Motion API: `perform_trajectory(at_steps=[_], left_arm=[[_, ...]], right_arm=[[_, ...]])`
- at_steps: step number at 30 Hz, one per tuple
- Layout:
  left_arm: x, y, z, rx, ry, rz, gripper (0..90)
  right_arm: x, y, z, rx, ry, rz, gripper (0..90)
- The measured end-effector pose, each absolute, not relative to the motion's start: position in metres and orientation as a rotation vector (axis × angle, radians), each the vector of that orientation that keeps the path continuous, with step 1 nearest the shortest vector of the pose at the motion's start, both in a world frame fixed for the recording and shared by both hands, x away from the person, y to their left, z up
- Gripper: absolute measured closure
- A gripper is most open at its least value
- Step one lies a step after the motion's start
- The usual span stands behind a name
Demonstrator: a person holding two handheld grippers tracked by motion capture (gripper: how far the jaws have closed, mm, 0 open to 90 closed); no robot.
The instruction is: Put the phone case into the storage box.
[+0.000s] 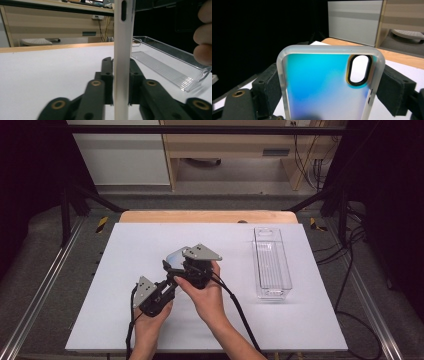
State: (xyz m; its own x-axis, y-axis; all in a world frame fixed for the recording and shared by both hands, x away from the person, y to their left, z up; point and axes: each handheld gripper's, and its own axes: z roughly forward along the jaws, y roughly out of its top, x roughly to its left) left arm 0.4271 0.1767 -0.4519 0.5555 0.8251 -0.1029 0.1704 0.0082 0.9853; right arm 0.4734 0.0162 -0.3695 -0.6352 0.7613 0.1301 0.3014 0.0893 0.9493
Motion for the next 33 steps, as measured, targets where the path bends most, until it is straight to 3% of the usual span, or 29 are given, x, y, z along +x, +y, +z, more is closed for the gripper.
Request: perform_trajectory(at_steps=[7,14,18,33], left_arm=[[0.429,0.176,-0.450,1.519,0.906,0.647,41.6],[0.428,0.189,-0.442,1.599,0.919,0.674,18.4],[0.422,0.204,-0.444,1.628,0.920,0.698,12.1],[0.400,0.243,-0.459,1.613,0.968,0.743,6.6]], right_arm=[[0.495,-0.006,-0.359,1.123,1.947,1.537,17.5],[0.521,-0.033,-0.352,1.187,1.962,1.423,17.5],[0.538,-0.049,-0.346,1.252,1.942,1.416,17.5],[0.578,-0.081,-0.333,1.347,1.899,1.362,17.5]])
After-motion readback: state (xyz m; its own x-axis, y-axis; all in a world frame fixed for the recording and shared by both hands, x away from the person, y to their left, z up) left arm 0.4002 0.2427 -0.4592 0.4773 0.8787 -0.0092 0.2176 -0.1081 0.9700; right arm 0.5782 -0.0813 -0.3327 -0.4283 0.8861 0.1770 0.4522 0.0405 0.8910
